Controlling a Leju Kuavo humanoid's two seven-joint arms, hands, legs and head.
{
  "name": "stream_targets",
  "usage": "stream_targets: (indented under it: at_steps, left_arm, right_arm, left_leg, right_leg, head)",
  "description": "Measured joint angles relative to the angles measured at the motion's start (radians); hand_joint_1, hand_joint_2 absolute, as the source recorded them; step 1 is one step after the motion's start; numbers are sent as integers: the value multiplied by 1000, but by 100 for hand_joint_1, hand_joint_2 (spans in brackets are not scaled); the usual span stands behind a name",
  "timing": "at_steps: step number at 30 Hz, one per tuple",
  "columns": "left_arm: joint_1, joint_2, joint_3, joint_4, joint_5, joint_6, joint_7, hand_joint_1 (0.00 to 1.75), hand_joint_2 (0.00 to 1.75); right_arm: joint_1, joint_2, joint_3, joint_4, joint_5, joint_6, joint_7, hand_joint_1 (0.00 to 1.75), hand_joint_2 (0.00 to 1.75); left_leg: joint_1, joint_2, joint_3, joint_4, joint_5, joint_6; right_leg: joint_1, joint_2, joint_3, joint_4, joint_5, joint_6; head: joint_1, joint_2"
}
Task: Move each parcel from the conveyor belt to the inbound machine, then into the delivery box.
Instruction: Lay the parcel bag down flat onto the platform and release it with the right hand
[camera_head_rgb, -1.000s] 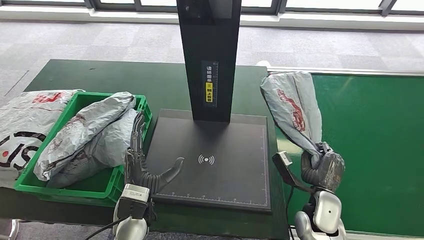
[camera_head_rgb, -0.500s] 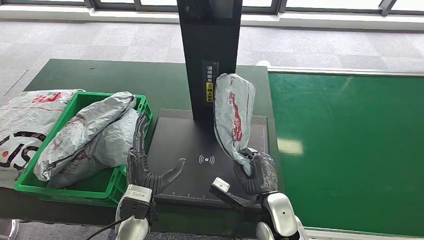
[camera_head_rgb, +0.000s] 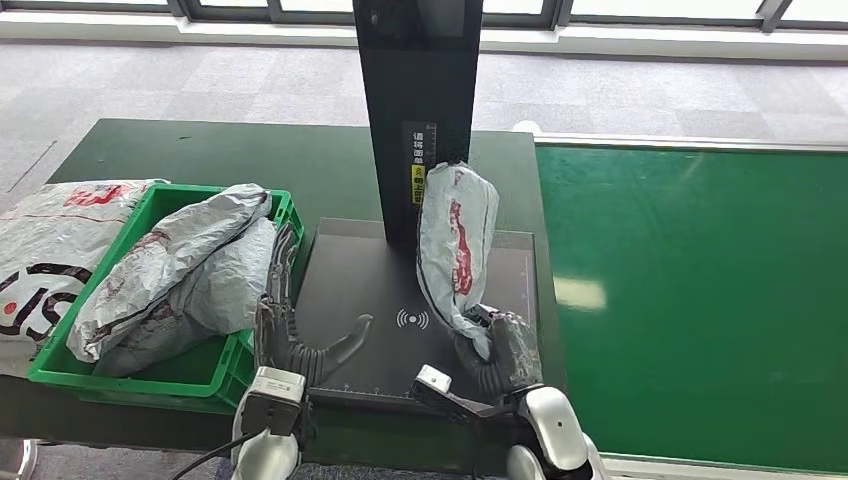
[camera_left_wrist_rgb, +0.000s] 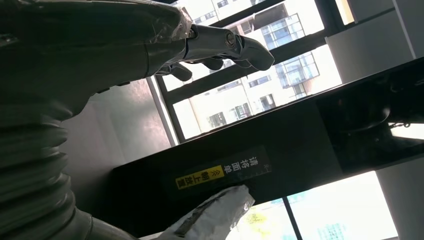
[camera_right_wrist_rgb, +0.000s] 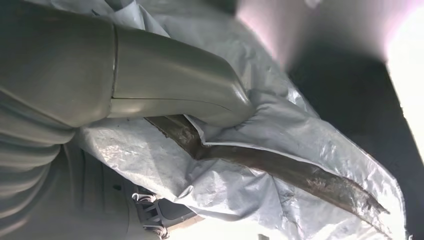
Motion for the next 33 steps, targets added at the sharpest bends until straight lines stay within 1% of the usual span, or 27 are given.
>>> stream_targets:
  at_steps: [5, 14, 15, 18, 19, 22, 26, 33]
  left_arm:
    - [-17, 0, 0, 10, 1, 0, 0, 0, 175]
    - [-22, 0, 0, 17, 0, 12, 2, 0, 175]
    - [-23, 0, 0, 17, 0, 14, 3, 0, 175]
    - [-22, 0, 0, 17, -3, 19, 5, 0, 175]
    - [-22, 0, 0, 17, -4, 21, 5, 0, 175]
    - [-22, 0, 0, 17, -7, 26, 7, 0, 175]
    - [-22, 0, 0, 17, -9, 30, 8, 0, 175]
    - [-22, 0, 0, 17, -17, 45, 9, 0, 175]
  right_arm:
    - [-18, 0, 5, 49, -16, 5, -11, 175, 175]
    - [-54, 0, 5, 123, -37, 24, -14, 175, 175]
    - [-59, 0, 5, 132, -40, 24, -16, 136, 175]
    - [-67, 0, 5, 151, -44, 22, -19, 5, 175]
    - [-67, 0, 5, 155, -46, 20, -19, 0, 175]
    - [-67, 0, 5, 160, -49, 12, -21, 0, 175]
    - [-66, 0, 5, 161, -60, 2, -26, 0, 0]
    - [-64, 0, 2, 138, -136, -21, -90, 0, 0]
  left_leg:
    - [0, 0, 1, 0, 0, 0]
    - [0, 0, 5, 0, 0, 0]
    - [0, 0, 5, 0, 0, 0]
    - [0, 0, 5, 0, 0, 0]
    - [0, 0, 5, 0, 0, 0]
    - [0, 0, 5, 0, 0, 0]
    - [0, 0, 5, 0, 0, 0]
    - [0, 0, 5, 0, 0, 0]
  right_leg:
    - [0, 0, 0, 0, 0, 0]
    - [0, 0, 0, 0, 0, 0]
    - [0, 0, 0, 0, 0, 0]
    - [0, 0, 0, 0, 0, 0]
    - [0, 0, 0, 0, 0, 0]
    - [0, 0, 0, 0, 0, 0]
    - [0, 0, 0, 0, 0, 0]
    - [0, 0, 0, 0, 0, 0]
  head:
    - [0, 0]
    - [0, 0]
    - [0, 0]
    - [0, 0]
    - [0, 0]
    - [0, 0]
    - [0, 0]
    - [0, 0]
